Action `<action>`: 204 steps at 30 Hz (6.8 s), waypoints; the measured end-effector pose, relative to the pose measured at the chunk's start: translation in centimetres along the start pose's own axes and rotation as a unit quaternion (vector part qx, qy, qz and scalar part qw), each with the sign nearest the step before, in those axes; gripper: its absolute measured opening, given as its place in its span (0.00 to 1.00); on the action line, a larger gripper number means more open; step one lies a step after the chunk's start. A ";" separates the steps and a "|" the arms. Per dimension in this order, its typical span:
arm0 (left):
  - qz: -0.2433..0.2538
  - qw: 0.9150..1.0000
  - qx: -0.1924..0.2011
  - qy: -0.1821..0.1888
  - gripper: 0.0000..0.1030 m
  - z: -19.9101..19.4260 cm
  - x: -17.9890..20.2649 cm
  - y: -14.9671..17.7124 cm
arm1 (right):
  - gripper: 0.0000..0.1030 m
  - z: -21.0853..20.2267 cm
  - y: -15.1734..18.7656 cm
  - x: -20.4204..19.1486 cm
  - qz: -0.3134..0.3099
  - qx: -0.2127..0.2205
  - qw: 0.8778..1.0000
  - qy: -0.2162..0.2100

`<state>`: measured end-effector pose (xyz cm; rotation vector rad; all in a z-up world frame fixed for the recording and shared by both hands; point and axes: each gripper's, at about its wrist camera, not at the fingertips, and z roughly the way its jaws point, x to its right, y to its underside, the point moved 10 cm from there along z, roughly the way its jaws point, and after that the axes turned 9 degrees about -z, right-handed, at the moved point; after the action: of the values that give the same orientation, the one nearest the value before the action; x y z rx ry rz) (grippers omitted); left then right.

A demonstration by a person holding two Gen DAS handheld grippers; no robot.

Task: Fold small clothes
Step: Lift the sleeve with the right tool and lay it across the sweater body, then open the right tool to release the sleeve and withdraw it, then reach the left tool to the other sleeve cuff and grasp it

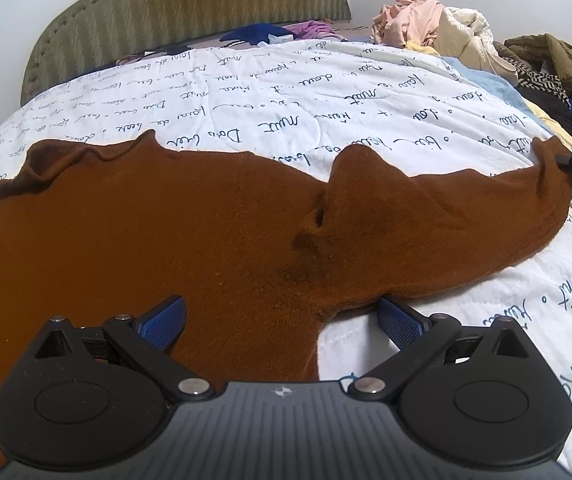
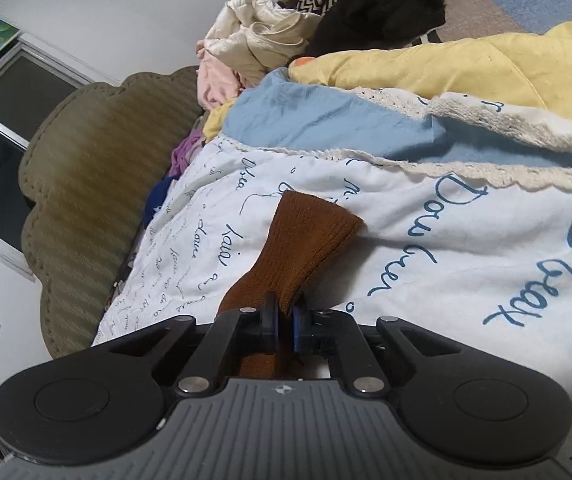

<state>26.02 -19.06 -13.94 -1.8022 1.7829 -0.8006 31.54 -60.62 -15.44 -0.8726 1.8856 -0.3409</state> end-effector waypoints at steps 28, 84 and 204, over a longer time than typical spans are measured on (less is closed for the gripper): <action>-0.039 0.999 0.019 0.015 1.00 -3.4 -5.5 -0.8 | 0.11 -10.2 3.8 -23.6 -0.108 0.026 0.958 -0.265; -0.133 0.981 0.069 -0.126 1.00 -5.3 -29.8 -4.0 | 0.45 -6.9 28.5 -35.2 -0.308 -0.174 0.921 -0.163; -0.658 0.744 0.093 0.068 0.18 -13.6 -73.5 7.6 | 0.62 -10.6 46.9 -48.0 -0.477 -0.235 0.812 -0.241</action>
<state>12.54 54.80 -14.89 -2.7485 0.1273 -1.5061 14.59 4.39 -5.34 -2.0220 0.9290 -0.2013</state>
